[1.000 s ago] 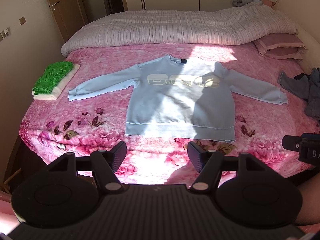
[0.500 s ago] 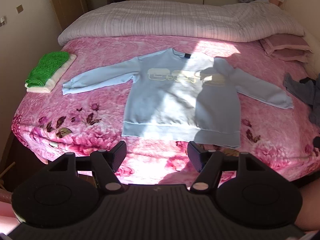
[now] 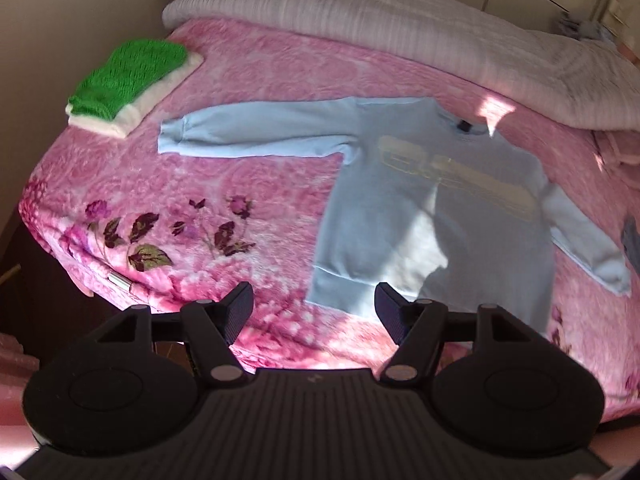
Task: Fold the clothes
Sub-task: 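Move both open grippers toward the sweatshirt sleeve, then grasp the sleeve cuff with the left gripper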
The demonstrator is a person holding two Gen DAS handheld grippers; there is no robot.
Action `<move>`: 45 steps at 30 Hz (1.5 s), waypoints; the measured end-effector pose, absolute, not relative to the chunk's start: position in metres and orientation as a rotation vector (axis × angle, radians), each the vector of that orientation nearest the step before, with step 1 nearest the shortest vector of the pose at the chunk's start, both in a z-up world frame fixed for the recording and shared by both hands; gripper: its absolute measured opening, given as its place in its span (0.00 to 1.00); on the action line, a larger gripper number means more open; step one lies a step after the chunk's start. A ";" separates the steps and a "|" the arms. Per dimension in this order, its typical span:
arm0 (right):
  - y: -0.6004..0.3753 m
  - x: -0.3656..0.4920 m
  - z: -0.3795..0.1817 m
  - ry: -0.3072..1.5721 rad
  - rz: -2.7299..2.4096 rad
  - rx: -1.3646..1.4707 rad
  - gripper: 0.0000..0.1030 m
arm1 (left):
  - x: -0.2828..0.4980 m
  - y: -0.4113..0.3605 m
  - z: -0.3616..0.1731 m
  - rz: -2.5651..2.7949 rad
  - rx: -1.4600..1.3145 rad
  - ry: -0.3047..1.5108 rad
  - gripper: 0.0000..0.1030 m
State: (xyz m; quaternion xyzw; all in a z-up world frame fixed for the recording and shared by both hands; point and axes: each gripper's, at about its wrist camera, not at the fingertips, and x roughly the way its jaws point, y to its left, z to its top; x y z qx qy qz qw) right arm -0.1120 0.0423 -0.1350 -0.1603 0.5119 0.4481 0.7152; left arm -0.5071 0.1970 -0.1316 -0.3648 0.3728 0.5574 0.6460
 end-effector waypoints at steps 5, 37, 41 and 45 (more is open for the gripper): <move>0.115 -0.140 -0.152 1.163 0.949 -0.404 0.44 | -0.539 0.275 -0.148 1.261 -0.864 0.889 0.61; 0.350 -0.263 -0.210 1.171 1.019 -0.638 0.44 | -0.666 0.460 -0.269 1.377 -1.348 0.614 0.61; 0.366 -0.269 -0.232 1.175 1.046 -0.695 0.44 | -0.688 0.472 -0.306 1.440 -1.520 0.437 0.61; 0.374 -0.261 -0.259 1.187 1.039 -0.731 0.44 | -0.710 0.478 -0.343 1.476 -1.698 0.205 0.61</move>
